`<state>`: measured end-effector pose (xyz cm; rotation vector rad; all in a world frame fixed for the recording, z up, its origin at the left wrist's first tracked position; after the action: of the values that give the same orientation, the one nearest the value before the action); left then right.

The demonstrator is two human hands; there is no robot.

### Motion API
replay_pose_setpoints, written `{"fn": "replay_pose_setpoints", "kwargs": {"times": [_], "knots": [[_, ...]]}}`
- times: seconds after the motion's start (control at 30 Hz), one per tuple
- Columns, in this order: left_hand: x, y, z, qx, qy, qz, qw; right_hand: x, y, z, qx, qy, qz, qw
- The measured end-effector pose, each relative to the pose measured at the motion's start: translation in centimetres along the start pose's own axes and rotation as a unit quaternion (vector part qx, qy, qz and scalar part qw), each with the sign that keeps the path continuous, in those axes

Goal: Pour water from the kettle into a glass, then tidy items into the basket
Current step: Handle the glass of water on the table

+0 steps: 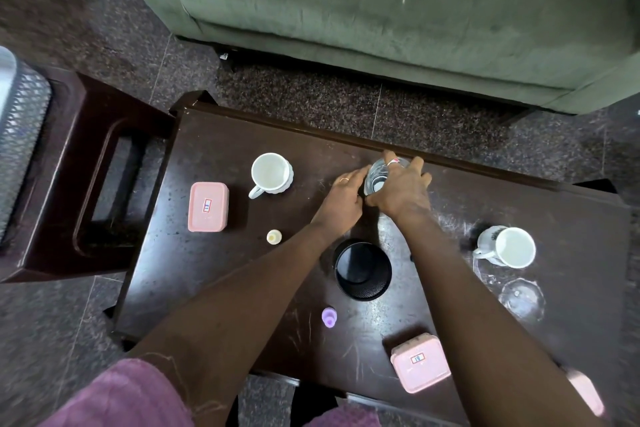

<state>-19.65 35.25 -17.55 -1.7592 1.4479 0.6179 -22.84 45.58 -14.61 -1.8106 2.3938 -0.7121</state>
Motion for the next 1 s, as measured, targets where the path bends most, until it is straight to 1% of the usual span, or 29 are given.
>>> {"fn": "replay_pose_setpoints", "kwargs": {"times": [0.23, 0.4, 0.5, 0.63, 0.77, 0.83, 1.0], "knots": [[-0.1, -0.1, -0.1, 0.005, 0.009, -0.005, 1.000, 0.0, -0.1, -0.1, -0.001, -0.002, -0.002, 1.000], [-0.3, -0.5, -0.6, -0.010, -0.001, -0.003, 1.000, -0.1, -0.2, 0.0, -0.004, -0.004, 0.000, 1.000], [-0.2, -0.9, -1.2, -0.022, 0.012, 0.003, 1.000, 0.0, -0.4, 0.1, -0.006, -0.013, 0.000, 1.000], [-0.4, -1.8, -2.3, -0.086, 0.021, 0.008, 0.996, -0.2, -0.7, 0.0, -0.007, -0.033, 0.000, 0.999], [-1.0, -3.2, -3.7, -0.174, 0.039, 0.021, 0.984, -0.3, -1.7, -0.5, -0.042, -0.028, 0.000, 0.999], [-1.7, -3.9, -4.4, -0.205, 0.039, 0.023, 0.978, -0.5, -2.6, -0.8, -0.057, -0.017, -0.005, 0.998], [-3.4, -5.5, -5.7, -0.230, 0.048, 0.026, 0.972, -0.5, -5.3, -1.7, -0.070, -0.002, -0.025, 0.997]]}}
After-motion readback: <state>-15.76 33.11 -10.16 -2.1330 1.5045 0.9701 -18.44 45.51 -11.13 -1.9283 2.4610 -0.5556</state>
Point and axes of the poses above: each hand's wrist, its own y-axis towards the middle knuckle, its own z-axis out of the palm, x = y × z, the point moved 6 cm from there along y, towards the middle knuckle, and after that the axes turned 14 degrees about -x, right-handed, at the moved point
